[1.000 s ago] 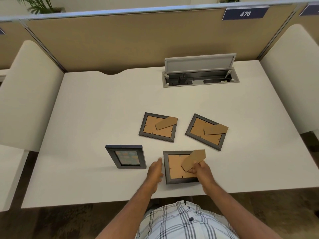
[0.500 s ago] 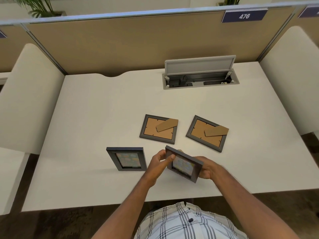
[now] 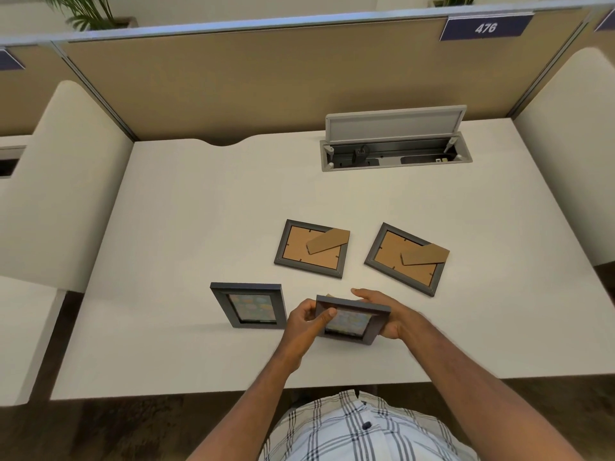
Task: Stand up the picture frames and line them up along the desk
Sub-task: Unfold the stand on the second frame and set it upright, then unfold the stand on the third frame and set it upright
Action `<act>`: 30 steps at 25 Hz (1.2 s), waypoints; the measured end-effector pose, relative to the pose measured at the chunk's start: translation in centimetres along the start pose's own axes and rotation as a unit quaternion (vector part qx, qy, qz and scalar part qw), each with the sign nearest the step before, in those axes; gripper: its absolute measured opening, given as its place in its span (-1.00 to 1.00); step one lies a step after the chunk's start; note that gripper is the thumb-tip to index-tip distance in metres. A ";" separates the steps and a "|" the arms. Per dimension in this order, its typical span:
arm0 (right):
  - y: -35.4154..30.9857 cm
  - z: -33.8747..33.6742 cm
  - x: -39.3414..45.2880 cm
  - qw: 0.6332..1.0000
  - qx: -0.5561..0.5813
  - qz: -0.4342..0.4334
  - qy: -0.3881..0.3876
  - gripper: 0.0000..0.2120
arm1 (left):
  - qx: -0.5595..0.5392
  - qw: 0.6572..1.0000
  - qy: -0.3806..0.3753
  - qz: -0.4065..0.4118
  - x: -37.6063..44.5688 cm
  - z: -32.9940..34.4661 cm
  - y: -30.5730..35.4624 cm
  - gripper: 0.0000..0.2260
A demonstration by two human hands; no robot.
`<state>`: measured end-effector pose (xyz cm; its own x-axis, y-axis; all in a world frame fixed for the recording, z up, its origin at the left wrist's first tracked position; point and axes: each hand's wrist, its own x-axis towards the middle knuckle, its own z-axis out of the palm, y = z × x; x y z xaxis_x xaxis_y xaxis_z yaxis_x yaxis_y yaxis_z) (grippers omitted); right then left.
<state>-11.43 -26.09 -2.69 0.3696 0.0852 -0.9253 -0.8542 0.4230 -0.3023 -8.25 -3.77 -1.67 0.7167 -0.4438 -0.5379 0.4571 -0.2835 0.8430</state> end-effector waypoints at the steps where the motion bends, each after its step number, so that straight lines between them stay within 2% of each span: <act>1: -0.1 0.1 0.1 1.000 0.005 -0.001 0.012 -0.46 | 0.001 1.000 0.007 -0.001 0.0 -0.1 0.1 -0.44; 4: -0.5 0.4 0.4 0.999 0.026 -0.011 0.033 -0.40 | 0.007 1.000 0.020 -0.007 0.1 -0.3 0.2 -0.37; 7: -0.8 0.3 0.6 0.999 0.036 -0.012 0.029 -0.37 | 0.005 1.000 0.018 -0.010 0.1 -0.4 0.3 -0.40; 14: -0.8 -0.1 1.1 0.999 0.008 -0.027 0.015 -0.42 | 0.018 0.999 0.041 0.009 -0.4 0.0 1.1 -0.38; 16: -1.0 0.0 1.2 0.999 -0.014 -0.033 0.014 -0.43 | 0.042 0.997 0.060 0.028 -0.6 0.0 1.5 -0.38; 20: -1.3 -0.2 1.0 0.998 -0.043 -0.034 0.001 -0.42 | 0.099 0.984 0.111 0.094 -1.2 0.5 3.1 -0.53; 24: -2.2 -0.8 0.8 0.993 -0.079 -0.080 0.045 -0.52 | 0.166 0.955 0.150 0.196 -1.7 1.0 5.2 -0.58; 27: -4.2 -1.1 0.6 0.987 -0.061 -0.130 0.068 -0.61 | 0.190 0.929 0.160 0.274 -0.5 0.1 8.5 -0.74; 29: -5.6 -1.2 0.4 0.986 -0.031 -0.151 0.063 -0.61 | 0.198 0.923 0.165 0.285 1.3 -1.3 11.3 -0.80; 30: -6.3 -1.1 0.4 0.985 -0.017 -0.158 0.059 -0.60 | 0.211 0.927 0.164 0.264 2.4 -2.0 12.6 -0.81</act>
<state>-6.31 -29.71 -1.37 0.5759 -0.1534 -0.8030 -0.7154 0.3808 -0.5858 0.34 -6.69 7.67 0.9350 -0.3526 0.0372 -0.1999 -0.4377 0.8766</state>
